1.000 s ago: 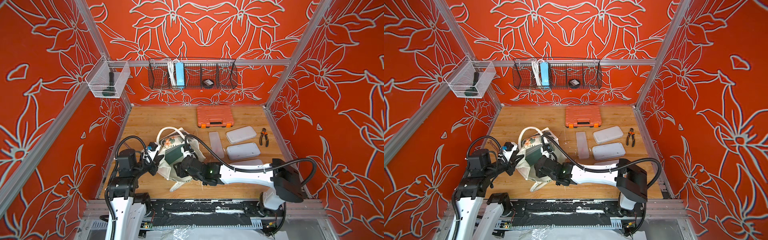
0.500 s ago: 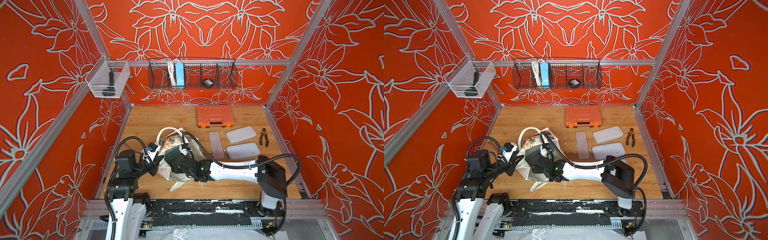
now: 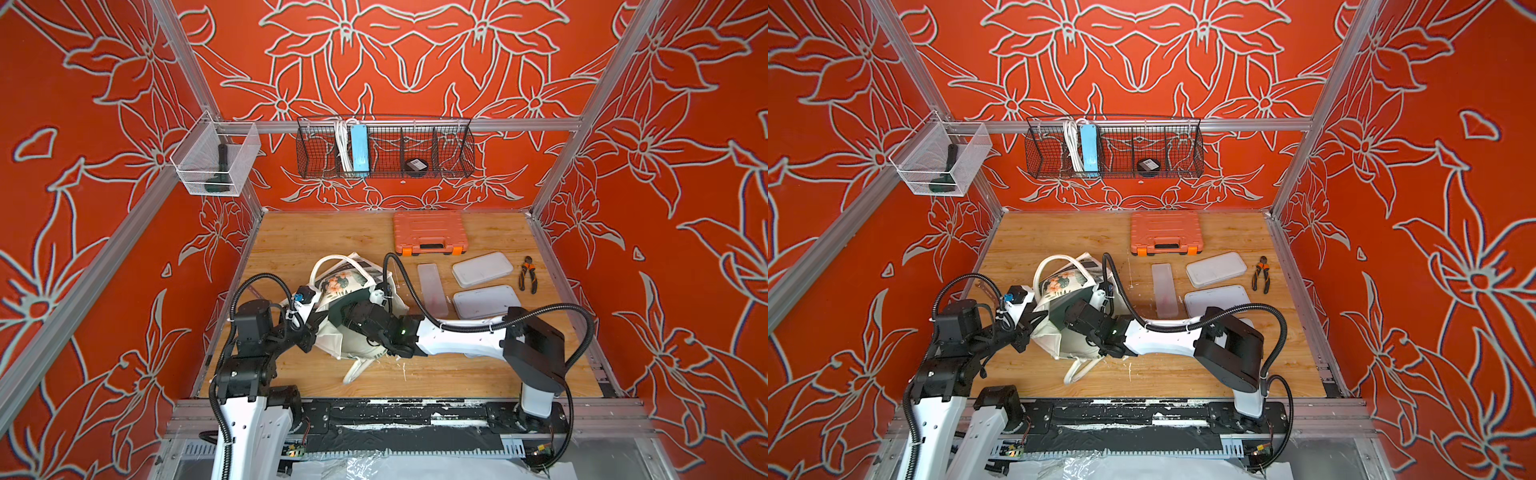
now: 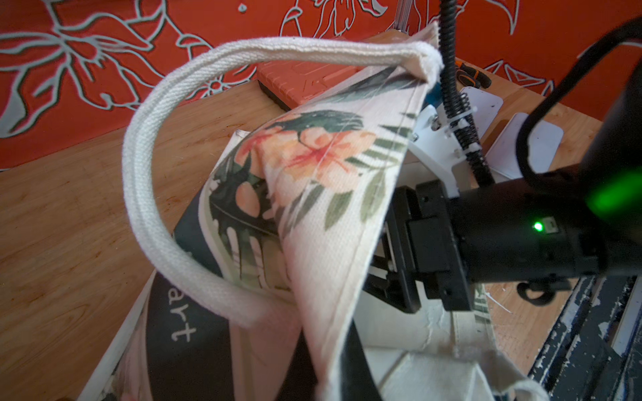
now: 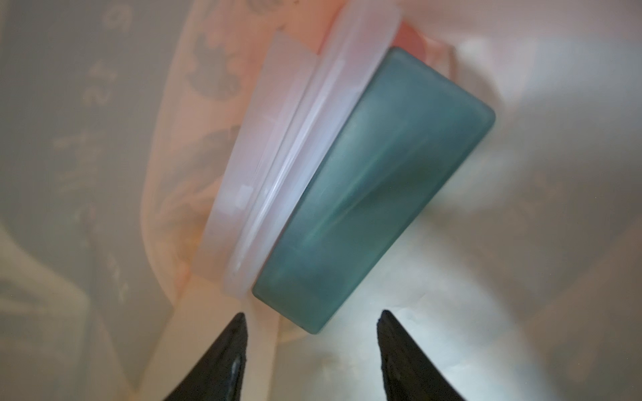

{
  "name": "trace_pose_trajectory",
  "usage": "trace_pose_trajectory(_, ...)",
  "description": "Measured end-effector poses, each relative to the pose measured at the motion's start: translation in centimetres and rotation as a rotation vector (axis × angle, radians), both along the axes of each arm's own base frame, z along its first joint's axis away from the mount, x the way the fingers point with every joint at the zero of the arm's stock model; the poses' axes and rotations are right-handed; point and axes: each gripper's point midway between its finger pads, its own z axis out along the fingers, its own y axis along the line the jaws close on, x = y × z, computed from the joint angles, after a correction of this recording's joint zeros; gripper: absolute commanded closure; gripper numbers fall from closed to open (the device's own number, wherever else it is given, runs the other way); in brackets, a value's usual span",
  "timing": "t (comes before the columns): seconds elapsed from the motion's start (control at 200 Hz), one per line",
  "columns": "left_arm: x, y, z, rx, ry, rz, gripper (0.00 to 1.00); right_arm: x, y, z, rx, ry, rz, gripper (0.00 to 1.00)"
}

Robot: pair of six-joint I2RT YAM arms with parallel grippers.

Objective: Take out the pencil case from the canvas bag
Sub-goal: Pick up the pencil case from the canvas bag.

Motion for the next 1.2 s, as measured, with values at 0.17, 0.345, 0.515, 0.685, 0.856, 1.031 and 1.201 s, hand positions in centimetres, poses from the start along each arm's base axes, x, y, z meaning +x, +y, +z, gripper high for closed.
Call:
trace_pose_trajectory(0.17, -0.2, -0.2, -0.1, 0.009, -0.003, -0.017, 1.0, 0.4, 0.6, -0.7, 0.133, 0.05, -0.076, 0.42)
trace_pose_trajectory(0.345, -0.6, -0.5, 0.1, 0.077, -0.015, -0.091, 1.0, 1.1, 1.0, -0.9, 0.216, 0.055, -0.129, 0.42)
trace_pose_trajectory(0.515, -0.8, -0.4, 0.9, 0.202, -0.02, -0.198, 1.0, 1.2, 1.3, -1.5, 0.278, 0.036, -0.141, 0.41)
trace_pose_trajectory(0.685, -1.1, -0.2, 1.2, 0.326, -0.036, -0.296, 1.0, 0.8, 2.3, -3.6, 0.298, 0.031, -0.126, 0.41)
trace_pose_trajectory(0.856, -2.0, 0.2, -0.2, 0.497, -0.117, -0.415, 1.0, 0.7, 3.0, -3.6, 0.334, 0.019, -0.114, 0.4)
trace_pose_trajectory(1.031, -2.8, 0.2, -1.6, 0.618, -0.199, -0.519, 1.0, 0.5, 3.2, -2.9, 0.371, 0.005, -0.114, 0.39)
trace_pose_trajectory(1.201, -2.5, 0.0, -0.6, 0.626, -0.213, -0.561, 1.0, 0.7, 3.3, -2.6, 0.4, 0.007, -0.131, 0.37)
